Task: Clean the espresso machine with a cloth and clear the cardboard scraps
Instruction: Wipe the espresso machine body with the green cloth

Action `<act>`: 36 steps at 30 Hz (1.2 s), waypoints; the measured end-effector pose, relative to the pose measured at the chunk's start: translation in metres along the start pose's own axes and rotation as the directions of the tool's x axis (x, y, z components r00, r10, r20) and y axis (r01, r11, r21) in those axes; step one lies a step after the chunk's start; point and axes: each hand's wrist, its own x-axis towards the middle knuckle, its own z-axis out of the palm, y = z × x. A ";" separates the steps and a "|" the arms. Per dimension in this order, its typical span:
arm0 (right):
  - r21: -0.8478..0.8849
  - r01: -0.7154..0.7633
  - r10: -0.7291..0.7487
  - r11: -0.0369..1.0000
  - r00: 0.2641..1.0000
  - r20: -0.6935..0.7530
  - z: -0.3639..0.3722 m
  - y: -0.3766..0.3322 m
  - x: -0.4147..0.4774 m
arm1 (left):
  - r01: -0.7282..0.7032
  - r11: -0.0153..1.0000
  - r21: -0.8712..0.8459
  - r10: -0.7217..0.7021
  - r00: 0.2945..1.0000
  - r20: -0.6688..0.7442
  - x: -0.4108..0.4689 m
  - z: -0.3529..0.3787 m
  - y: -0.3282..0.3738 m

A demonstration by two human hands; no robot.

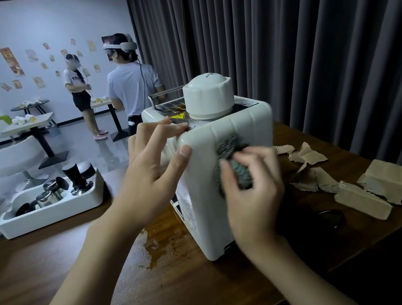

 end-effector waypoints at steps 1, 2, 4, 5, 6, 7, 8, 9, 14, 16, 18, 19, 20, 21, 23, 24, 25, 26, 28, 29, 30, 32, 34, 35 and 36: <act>0.008 0.030 -0.030 1.000 0.999 0.034 0.002 -0.006 -0.009 | -0.004 1.000 -0.006 0.004 1.000 -0.006 0.000 0.000 0.000; 0.018 0.057 -0.058 0.998 0.996 0.065 0.004 -0.010 -0.017 | -0.006 1.000 -0.010 0.006 1.000 -0.011 0.000 0.001 0.000; 0.033 0.094 -0.097 0.995 0.990 0.105 0.004 -0.013 -0.023 | -0.010 1.000 -0.008 0.009 1.000 -0.015 0.000 0.001 -0.001; 0.037 0.106 -0.110 0.994 0.987 0.119 0.003 -0.011 -0.022 | -0.010 1.000 -0.006 0.010 1.000 -0.014 0.000 0.001 -0.002; 0.039 0.117 -0.121 0.992 0.984 0.132 0.001 -0.009 -0.019 | -0.009 1.000 -0.004 0.009 1.000 -0.012 0.000 0.000 -0.002; 0.035 0.123 -0.127 0.992 0.982 0.141 -0.001 -0.005 -0.015 | -0.008 1.000 -0.004 0.008 1.000 -0.010 0.000 0.000 -0.002; 0.023 0.118 -0.120 0.993 0.983 0.142 -0.004 0.000 -0.011 | -0.007 1.000 -0.005 0.007 1.000 -0.009 0.000 0.000 -0.002; 0.008 0.095 -0.095 0.995 0.987 0.130 -0.007 0.007 -0.006 | -0.006 1.000 -0.005 0.006 1.000 -0.008 0.000 0.000 -0.002; -0.021 -0.137 0.137 0.990 0.991 -0.013 -0.020 0.043 0.013 | 0.009 1.000 0.010 -0.009 1.000 0.005 0.000 0.000 -0.001; -0.023 -0.170 0.169 0.985 0.985 -0.047 -0.020 0.046 0.014 | 0.016 1.000 0.002 -0.016 1.000 0.007 0.000 0.001 0.000; -0.019 -0.188 0.187 0.982 0.980 -0.073 -0.016 0.041 0.009 | 0.019 1.000 -0.007 -0.019 1.000 0.007 0.000 0.001 -0.001; -0.008 -0.197 0.196 0.980 0.978 -0.075 -0.013 0.036 0.004 | 0.020 1.000 -0.008 -0.020 1.000 0.005 0.000 0.001 -0.001; 0.003 -0.201 0.201 0.980 0.977 -0.066 -0.010 0.030 -0.002 | 0.020 1.000 -0.009 -0.020 1.000 0.003 0.000 0.001 -0.001; 0.009 -0.193 0.193 0.981 0.980 -0.045 -0.006 0.023 -0.010 | 0.018 1.000 -0.010 -0.018 1.000 -0.001 0.000 0.001 -0.001; 0.004 -0.137 0.136 0.991 0.990 0.017 -0.001 0.008 -0.028 | 0.012 1.000 -0.017 -0.012 1.000 -0.009 -0.001 0.001 0.000; 0.002 -0.094 0.093 0.996 0.994 0.050 0.001 0.002 -0.036 | 0.007 1.000 -0.019 -0.008 1.000 -0.014 -0.001 0.001 0.000; 0.006 -0.047 0.047 0.999 0.996 0.080 0.002 -0.002 -0.043 | 0.003 1.000 -0.018 -0.003 1.000 -0.017 -0.001 0.001 0.000; 0.012 -0.003 0.002 1.000 0.995 0.105 0.002 -0.004 -0.047 | 0.002 1.000 -0.014 -0.002 1.000 -0.017 -0.001 0.002 0.000; 0.026 0.065 -0.068 0.998 0.987 0.147 0.000 -0.001 -0.048 | 0.003 1.000 -0.006 -0.003 1.000 -0.014 -0.001 0.002 -0.001; 0.028 0.081 -0.085 0.996 0.983 0.163 -0.002 0.003 -0.045 | 0.002 1.000 -0.006 -0.002 1.000 -0.013 -0.001 0.001 -0.001; 0.019 0.078 -0.080 0.997 0.983 0.166 -0.004 0.010 -0.041 | 0.002 1.000 -0.007 -0.002 1.000 -0.011 -0.001 0.001 -0.001; -0.015 -0.003 0.005 1.000 0.995 0.103 -0.009 0.027 -0.027 | 0.009 1.000 -0.003 -0.009 1.000 -0.004 -0.001 0.000 -0.001; -0.030 -0.122 0.122 0.992 0.992 0.002 -0.015 0.045 -0.012 | 0.022 1.000 0.003 -0.022 1.000 0.008 0.000 0.000 -0.001; -0.041 -0.157 0.156 0.987 0.987 -0.031 -0.018 0.052 -0.006 | 0.024 1.000 0.005 -0.024 1.000 0.012 0.000 0.000 0.000; -0.059 -0.166 0.163 0.984 0.985 -0.051 -0.020 0.056 -0.003 | 0.024 1.000 0.007 -0.024 1.000 0.013 0.000 0.001 0.000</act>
